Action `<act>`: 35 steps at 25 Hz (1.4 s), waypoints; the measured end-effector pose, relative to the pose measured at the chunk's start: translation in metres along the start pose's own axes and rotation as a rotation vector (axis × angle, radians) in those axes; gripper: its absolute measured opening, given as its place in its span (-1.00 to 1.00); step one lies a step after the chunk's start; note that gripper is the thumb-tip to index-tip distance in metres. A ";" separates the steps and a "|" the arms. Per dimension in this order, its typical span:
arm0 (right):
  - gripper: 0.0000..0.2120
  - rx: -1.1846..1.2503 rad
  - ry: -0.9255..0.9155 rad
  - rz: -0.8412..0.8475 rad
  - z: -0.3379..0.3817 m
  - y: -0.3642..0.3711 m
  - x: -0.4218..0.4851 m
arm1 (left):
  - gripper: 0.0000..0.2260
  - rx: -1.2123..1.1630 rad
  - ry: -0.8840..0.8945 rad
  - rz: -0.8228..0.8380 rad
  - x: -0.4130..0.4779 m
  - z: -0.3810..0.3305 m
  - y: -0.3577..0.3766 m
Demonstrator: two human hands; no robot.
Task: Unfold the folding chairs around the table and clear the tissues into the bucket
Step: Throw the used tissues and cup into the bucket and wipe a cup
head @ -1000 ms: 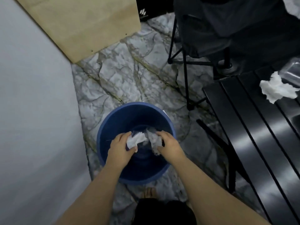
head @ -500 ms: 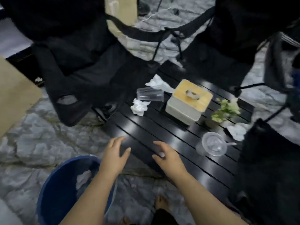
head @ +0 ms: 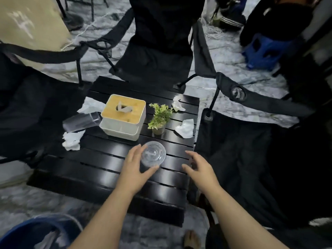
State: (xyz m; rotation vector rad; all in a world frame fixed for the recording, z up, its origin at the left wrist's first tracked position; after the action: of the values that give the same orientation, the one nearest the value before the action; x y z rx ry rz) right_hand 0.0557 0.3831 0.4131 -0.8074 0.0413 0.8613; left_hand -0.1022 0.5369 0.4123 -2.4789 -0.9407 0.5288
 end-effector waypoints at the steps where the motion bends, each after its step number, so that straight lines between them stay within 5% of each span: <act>1: -0.58 0.019 -0.004 0.017 -0.008 -0.007 0.015 | -0.27 0.004 -0.034 -0.024 0.005 -0.002 0.010; 6: -0.56 -0.053 -0.106 0.044 -0.035 -0.015 0.106 | -0.08 0.005 -0.157 -0.154 0.035 0.006 0.041; 12: -0.48 -0.250 -0.186 0.059 -0.061 0.012 0.206 | -0.13 -0.019 -0.117 -0.135 0.050 0.036 0.054; 17: -0.62 -0.302 -0.225 -0.030 -0.067 0.018 0.228 | -0.18 -0.058 -0.089 -0.174 0.052 0.039 0.053; 25: -0.69 -0.154 -0.480 0.230 0.037 0.051 0.130 | -0.23 -0.155 -0.165 -0.378 -0.003 0.028 -0.024; 35: -0.68 -0.224 -0.838 0.627 0.183 0.267 -0.024 | -0.27 -0.170 -0.557 -0.700 -0.229 0.154 -0.168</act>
State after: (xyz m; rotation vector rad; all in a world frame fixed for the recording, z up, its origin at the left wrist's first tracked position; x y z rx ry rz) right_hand -0.1948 0.5870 0.3866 -0.5852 -0.5761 1.7714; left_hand -0.4252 0.5318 0.4150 -1.9434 -2.0209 0.9222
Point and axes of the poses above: each hand's wrist, its own x-axis towards the middle knuckle, its own y-axis out of the palm, z = x × y, the point moved 1 cm from there along x, towards the middle knuckle, and after that the axes turned 5 degrees about -x, right-handed, at the moved point
